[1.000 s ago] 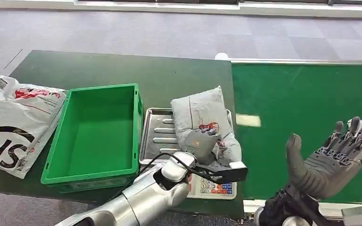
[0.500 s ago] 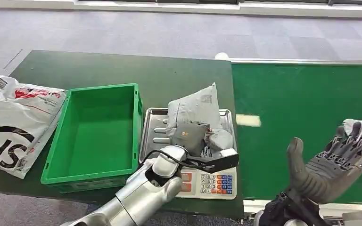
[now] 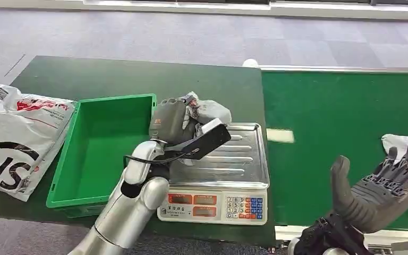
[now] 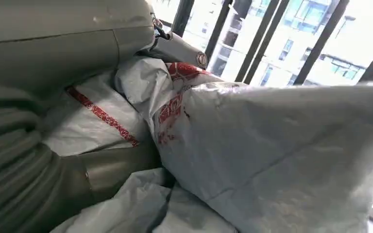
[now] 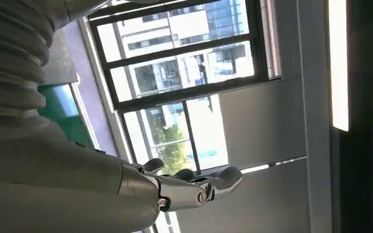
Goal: Moved the parcel from conveyor to table for the left to box.
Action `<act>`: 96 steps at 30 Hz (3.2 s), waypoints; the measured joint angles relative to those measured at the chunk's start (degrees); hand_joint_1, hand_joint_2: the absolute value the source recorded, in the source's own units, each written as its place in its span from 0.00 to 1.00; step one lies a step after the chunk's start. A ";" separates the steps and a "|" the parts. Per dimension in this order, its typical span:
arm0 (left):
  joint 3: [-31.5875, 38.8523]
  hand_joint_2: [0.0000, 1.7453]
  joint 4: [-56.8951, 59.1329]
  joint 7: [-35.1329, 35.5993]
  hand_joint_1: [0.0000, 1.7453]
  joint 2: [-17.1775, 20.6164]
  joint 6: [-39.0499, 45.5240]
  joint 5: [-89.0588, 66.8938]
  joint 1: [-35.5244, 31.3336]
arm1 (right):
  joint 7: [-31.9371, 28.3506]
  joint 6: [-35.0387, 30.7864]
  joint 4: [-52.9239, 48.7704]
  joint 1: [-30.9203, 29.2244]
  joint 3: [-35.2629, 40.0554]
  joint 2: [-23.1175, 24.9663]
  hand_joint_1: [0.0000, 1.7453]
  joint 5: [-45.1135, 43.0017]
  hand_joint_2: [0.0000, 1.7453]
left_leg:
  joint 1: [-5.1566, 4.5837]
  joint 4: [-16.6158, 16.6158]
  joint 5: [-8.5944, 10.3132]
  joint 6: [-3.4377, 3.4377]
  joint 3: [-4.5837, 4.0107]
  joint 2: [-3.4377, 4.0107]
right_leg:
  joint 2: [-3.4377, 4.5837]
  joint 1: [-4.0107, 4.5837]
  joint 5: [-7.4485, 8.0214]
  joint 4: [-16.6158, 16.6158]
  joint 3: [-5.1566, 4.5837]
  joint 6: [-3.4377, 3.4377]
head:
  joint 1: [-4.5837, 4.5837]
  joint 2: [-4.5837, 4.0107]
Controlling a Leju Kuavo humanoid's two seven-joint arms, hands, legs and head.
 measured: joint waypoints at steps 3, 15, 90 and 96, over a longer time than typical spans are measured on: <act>0.44 1.00 -0.77 -0.02 1.00 0.11 0.00 0.00 0.32 | 0.00 0.00 0.00 0.00 0.00 0.00 0.00 0.00 1.00 | 0.00 0.00 0.00 0.00 0.00 0.00 | 0.00 0.00 0.00 0.00 -0.01 0.00 | 0.00 0.00; 0.72 1.00 -1.66 -0.02 1.00 0.33 0.00 0.00 0.64 | 0.00 0.00 0.00 0.00 0.00 0.00 0.00 0.00 1.00 | 0.01 0.00 0.00 -0.01 -0.01 0.01 | 0.00 0.02 0.00 0.00 -0.04 0.00 | 0.00 0.00; 0.72 1.00 -1.86 -0.02 1.00 0.48 0.00 0.00 0.74 | 0.00 0.00 0.00 0.00 0.00 -0.15 0.00 0.00 1.00 | 0.01 0.00 0.00 -0.01 -0.02 0.01 | 0.00 0.01 0.00 0.00 -0.05 0.00 | 0.00 0.00; 0.75 1.00 -1.86 -0.02 1.00 0.55 0.00 0.00 0.74 | 0.00 0.00 0.00 -0.01 0.00 -0.15 0.00 0.00 1.00 | 0.01 0.00 0.00 -0.01 -0.02 0.01 | 0.00 0.01 0.00 0.00 -0.05 0.00 | 0.00 0.00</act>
